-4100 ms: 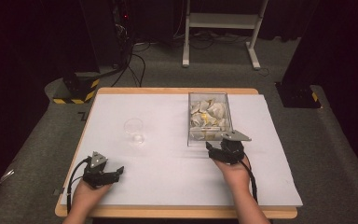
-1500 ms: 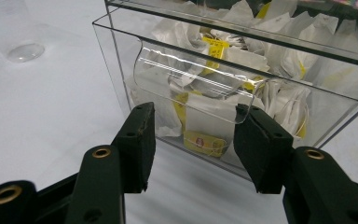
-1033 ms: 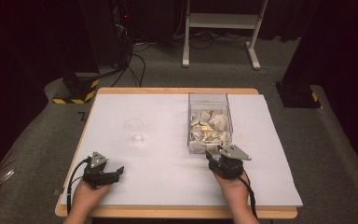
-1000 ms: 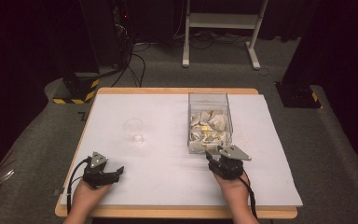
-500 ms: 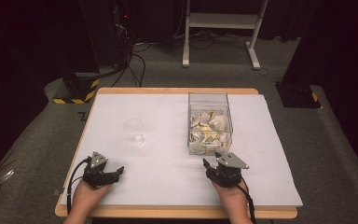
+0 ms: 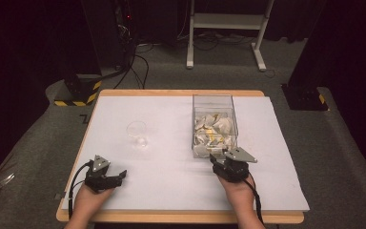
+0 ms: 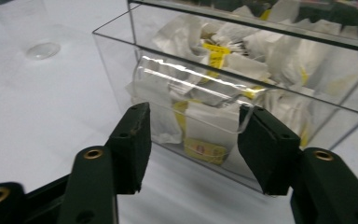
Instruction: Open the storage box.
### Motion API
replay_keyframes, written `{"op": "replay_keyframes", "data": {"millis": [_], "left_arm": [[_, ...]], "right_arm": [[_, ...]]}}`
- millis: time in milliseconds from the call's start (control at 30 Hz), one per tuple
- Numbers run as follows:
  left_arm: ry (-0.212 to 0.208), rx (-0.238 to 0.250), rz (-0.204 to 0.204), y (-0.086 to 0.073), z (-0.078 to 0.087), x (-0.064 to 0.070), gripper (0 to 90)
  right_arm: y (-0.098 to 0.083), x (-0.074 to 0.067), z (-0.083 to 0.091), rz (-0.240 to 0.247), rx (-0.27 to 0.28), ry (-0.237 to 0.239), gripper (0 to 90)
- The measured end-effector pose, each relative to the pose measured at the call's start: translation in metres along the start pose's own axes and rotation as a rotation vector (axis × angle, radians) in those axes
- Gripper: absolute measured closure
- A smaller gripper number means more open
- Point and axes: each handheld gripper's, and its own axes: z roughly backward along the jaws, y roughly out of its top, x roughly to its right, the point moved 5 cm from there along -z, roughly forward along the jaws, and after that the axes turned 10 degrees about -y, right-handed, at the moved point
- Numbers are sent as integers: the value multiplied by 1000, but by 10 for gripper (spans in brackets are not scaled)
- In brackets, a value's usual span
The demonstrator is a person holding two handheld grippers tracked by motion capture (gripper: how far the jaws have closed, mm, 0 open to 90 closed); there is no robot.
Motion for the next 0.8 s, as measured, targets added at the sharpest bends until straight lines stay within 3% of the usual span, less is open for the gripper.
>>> {"op": "replay_keyframes", "data": {"millis": [133, 467, 800], "left_arm": [[-2, -1, 1, 0, 0, 0, 199], [0, -1, -1, 0, 0, 0, 199], [0, 0, 0, 0, 0, 0, 199]], "right_arm": [[-3, 0, 4, -9, 10, 4, 484], [-14, -9, 22, 39, 9, 9, 479], [-17, -11, 39, 36, 20, 14, 472]]}}
